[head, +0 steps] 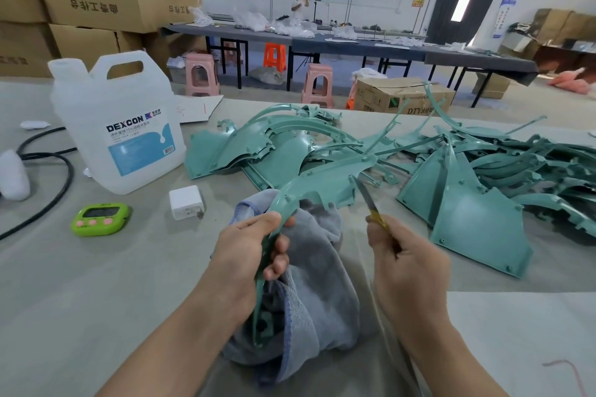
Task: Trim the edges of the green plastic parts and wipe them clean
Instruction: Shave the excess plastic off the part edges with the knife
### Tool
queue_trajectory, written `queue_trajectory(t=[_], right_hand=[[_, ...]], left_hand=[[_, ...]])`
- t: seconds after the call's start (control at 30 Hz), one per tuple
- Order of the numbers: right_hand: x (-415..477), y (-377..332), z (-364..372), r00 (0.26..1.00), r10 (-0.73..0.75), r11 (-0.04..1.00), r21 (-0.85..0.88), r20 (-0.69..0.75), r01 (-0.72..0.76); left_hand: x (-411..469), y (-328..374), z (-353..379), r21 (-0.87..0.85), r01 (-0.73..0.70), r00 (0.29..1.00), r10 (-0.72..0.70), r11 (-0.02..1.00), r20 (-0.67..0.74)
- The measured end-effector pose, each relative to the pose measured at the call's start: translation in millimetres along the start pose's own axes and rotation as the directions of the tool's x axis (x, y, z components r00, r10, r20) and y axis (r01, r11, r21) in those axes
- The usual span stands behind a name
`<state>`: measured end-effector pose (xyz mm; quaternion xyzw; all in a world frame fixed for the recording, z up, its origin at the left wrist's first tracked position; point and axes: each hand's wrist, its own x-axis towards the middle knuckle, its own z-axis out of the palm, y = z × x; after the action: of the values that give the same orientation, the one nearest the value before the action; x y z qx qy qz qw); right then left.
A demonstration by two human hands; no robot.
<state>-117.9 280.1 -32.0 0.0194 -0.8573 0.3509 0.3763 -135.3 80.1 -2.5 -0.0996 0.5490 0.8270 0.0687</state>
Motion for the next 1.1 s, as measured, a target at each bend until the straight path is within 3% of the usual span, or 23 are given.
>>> queue_trajectory(t=[0.13,0.33,0.57,0.67,0.8,0.9,0.93,1.03,1.07,1.1], right_hand=[[-4.2,-1.3,2.9,0.971,-0.050,0.999,-0.005,0.233,0.053],[0.0,6.9,3.3,0.995,0.084,0.996,0.003,0.054,-0.084],[-5.7,3.6,7.2,0.978,0.097,0.983,0.137,0.183,-0.123],[-4.3,1.0,8.7,0.956,0.199,0.941,0.231,0.215,-0.248],[5.6,-9.4,3.8,0.837,0.416,0.554,0.630,0.356,-0.544],[10.0,-10.5,-0.4,0.730,0.459,0.377,0.633,0.507,-0.677],[11.3,-10.5,-1.2,0.694,0.472,0.335,0.617,0.544,-0.712],[16.2,-8.7,-2.3,0.609,0.527,0.159,0.636,0.592,-0.756],[18.0,-7.5,-3.4,0.584,0.536,0.070,0.658,0.609,-0.750],[20.3,-5.9,-4.5,0.560,0.524,-0.031,0.672,0.641,-0.740]], left_hand=[[-2.1,0.8,0.0,0.016,0.015,0.999,-0.015,1.000,0.031],[-5.8,1.4,0.3,0.035,0.011,0.999,-0.013,0.999,0.045],[-6.1,-2.1,0.0,0.172,-0.057,0.992,0.035,0.984,0.125],[-6.5,-2.8,0.1,0.272,-0.106,0.990,0.075,0.957,0.120],[-5.9,-1.9,-3.3,0.431,-0.272,0.961,0.223,0.861,0.160],[-7.9,-3.2,-7.0,0.627,-0.458,0.888,0.350,0.630,0.298],[-10.6,-2.2,-6.2,0.643,-0.476,0.879,0.346,0.600,0.329],[-8.6,-6.0,-3.6,0.512,-0.446,0.895,0.383,0.734,0.230],[-6.0,-8.0,-3.8,0.496,-0.465,0.880,0.447,0.734,0.163],[-4.1,-8.2,-5.5,0.591,-0.503,0.835,0.532,0.631,0.142]])
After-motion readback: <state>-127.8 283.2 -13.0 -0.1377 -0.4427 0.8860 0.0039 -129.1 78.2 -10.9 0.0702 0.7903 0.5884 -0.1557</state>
